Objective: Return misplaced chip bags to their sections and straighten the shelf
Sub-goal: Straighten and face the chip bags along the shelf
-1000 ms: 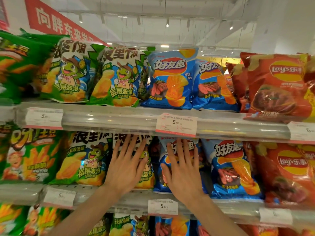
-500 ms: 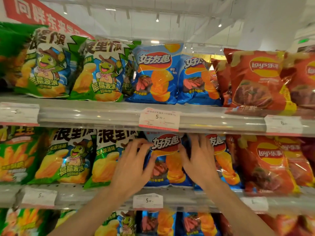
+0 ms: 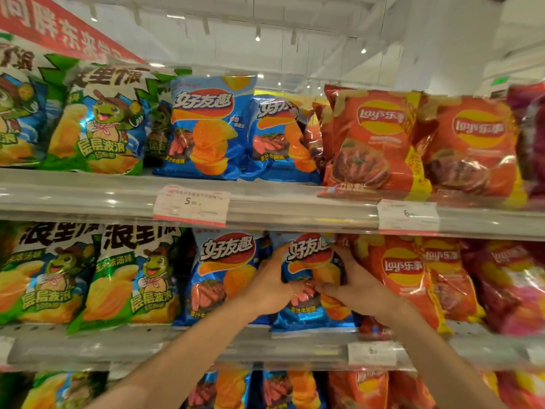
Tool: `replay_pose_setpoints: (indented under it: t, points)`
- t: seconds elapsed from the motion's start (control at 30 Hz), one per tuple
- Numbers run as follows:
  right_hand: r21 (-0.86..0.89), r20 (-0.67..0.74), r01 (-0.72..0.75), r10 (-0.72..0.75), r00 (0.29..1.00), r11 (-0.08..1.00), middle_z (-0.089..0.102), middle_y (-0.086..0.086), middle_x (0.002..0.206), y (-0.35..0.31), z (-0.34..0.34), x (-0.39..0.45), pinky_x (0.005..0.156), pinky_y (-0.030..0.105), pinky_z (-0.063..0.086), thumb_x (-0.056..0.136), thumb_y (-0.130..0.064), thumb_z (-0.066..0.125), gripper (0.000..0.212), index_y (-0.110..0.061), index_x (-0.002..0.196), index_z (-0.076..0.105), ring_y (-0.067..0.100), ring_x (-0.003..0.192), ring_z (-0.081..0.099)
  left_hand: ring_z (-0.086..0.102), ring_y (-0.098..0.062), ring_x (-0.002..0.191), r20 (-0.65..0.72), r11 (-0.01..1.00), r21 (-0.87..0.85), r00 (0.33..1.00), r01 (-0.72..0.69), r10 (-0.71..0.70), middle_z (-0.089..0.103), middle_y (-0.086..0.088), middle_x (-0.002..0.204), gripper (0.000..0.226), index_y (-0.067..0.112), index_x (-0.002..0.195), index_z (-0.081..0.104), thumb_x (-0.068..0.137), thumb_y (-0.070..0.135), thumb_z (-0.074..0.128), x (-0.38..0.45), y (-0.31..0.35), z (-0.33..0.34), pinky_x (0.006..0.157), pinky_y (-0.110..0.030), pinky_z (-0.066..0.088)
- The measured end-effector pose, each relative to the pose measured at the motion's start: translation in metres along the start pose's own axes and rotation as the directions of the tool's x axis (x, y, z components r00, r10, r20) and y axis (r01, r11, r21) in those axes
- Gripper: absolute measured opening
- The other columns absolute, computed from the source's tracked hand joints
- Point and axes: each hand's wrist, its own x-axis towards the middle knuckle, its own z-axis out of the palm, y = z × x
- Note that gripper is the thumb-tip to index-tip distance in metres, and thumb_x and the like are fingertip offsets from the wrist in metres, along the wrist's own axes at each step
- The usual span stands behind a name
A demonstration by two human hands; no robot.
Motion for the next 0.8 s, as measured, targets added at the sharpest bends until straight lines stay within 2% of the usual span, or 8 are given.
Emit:
replay_pose_setpoints:
  t: [0.07, 0.2, 0.3, 0.43, 0.53, 0.63, 0.73, 0.8]
  points:
    - [0.067, -0.026, 0.034, -0.032, 0.999, 0.997, 0.054, -0.005, 0.132, 0.006, 0.003, -0.001, 0.091, 0.011, 0.046, 0.079, -0.016, 0.081, 0.086, -0.033, 0.147, 0.030, 0.006, 0.117, 0.055, 0.051, -0.013, 0.127, -0.050, 0.999, -0.008, 0.998, 0.040, -0.041, 0.050, 0.003, 0.141, 0.087, 0.038, 0.151, 0.028, 0.082, 0.023, 0.080, 0.006, -0.001, 0.004, 0.104, -0.025, 0.043]
    - [0.145, -0.106, 0.108, -0.093, 0.990, 0.984, 0.047, -0.002, 0.139, 0.018, 0.009, -0.004, 0.110, 0.034, 0.042, 0.066, -0.028, 0.084, 0.098, -0.039, 0.147, 0.030, 0.014, 0.130, 0.047, 0.043, -0.013, 0.131, -0.154, 1.000, -0.014, 0.988, 0.015, -0.017, 0.042, 0.007, 0.136, 0.091, 0.036, 0.148, 0.033, 0.076, 0.017, 0.085, 0.002, 0.004, 0.010, 0.103, -0.022, 0.037]
    - [0.154, -0.169, 0.156, -0.129, 0.977, 0.976, 0.037, -0.004, 0.140, 0.017, 0.008, -0.010, 0.108, 0.024, 0.037, 0.076, -0.007, 0.080, 0.092, -0.040, 0.145, 0.028, 0.010, 0.130, 0.040, 0.035, -0.005, 0.133, -0.188, 0.998, -0.024, 0.981, -0.050, 0.045, 0.032, 0.015, 0.137, 0.098, 0.051, 0.142, 0.026, 0.074, 0.012, 0.086, -0.003, 0.004, 0.010, 0.106, -0.018, 0.032]
    - [0.133, -0.221, 0.167, -0.135, 0.966, 0.977, 0.033, -0.004, 0.138, 0.020, 0.012, -0.009, 0.104, 0.020, 0.033, 0.079, -0.004, 0.077, 0.091, -0.037, 0.148, 0.028, 0.012, 0.130, 0.037, 0.044, -0.002, 0.131, -0.174, 0.989, -0.076, 0.978, -0.129, 0.114, 0.041, 0.023, 0.137, 0.102, 0.073, 0.119, 0.020, 0.076, 0.005, 0.083, -0.004, 0.010, 0.008, 0.099, -0.009, 0.039]
    - [0.091, -0.223, 0.166, -0.143, 0.964, 0.982, 0.035, -0.002, 0.134, 0.018, 0.018, -0.010, 0.110, 0.029, 0.033, 0.080, -0.004, 0.074, 0.091, -0.035, 0.150, 0.026, 0.021, 0.134, 0.035, 0.046, -0.001, 0.134, -0.102, 0.987, -0.059, 0.984, -0.151, 0.144, 0.043, 0.029, 0.144, 0.099, 0.084, 0.123, 0.010, 0.088, 0.017, 0.075, -0.019, 0.016, 0.007, 0.110, -0.025, 0.043]
    - [-0.062, -0.313, 0.195, -0.205, 0.927, 0.979, 0.033, -0.002, 0.137, 0.018, 0.024, -0.018, 0.111, 0.033, 0.035, 0.084, -0.013, 0.071, 0.082, -0.030, 0.151, 0.027, 0.024, 0.134, 0.038, 0.029, -0.005, 0.145, -0.075, 0.957, 0.214, 0.973, -0.198, 0.218, 0.021, 0.028, 0.158, 0.070, 0.059, 0.147, 0.019, 0.098, 0.030, 0.059, -0.045, 0.007, -0.004, 0.120, -0.035, 0.032]
    - [-0.388, -0.416, 0.219, -0.382, 0.825, 0.895, 0.034, 0.011, 0.149, 0.015, 0.037, -0.017, 0.112, 0.052, 0.037, 0.092, -0.030, 0.062, 0.064, -0.020, 0.149, 0.034, 0.033, 0.138, 0.036, 0.045, -0.019, 0.134, -0.237, 0.727, 0.643, 0.840, -0.241, 0.488, 0.044, 0.003, 0.149, 0.043, 0.027, 0.142, 0.048, 0.099, 0.030, 0.049, -0.056, -0.013, -0.031, 0.106, -0.045, 0.046]
    - [-0.561, -0.400, 0.159, -0.434, 0.807, 0.813, 0.034, 0.017, 0.153, 0.007, 0.052, -0.009, 0.115, 0.057, 0.029, 0.098, -0.045, 0.047, 0.058, -0.018, 0.148, 0.036, 0.038, 0.142, 0.031, 0.048, -0.029, 0.130, -0.274, 0.604, 0.789, 0.816, -0.112, 0.509, 0.050, -0.007, 0.143, 0.044, 0.020, 0.138, 0.053, 0.097, 0.036, 0.045, -0.050, -0.030, -0.047, 0.101, -0.052, 0.046]
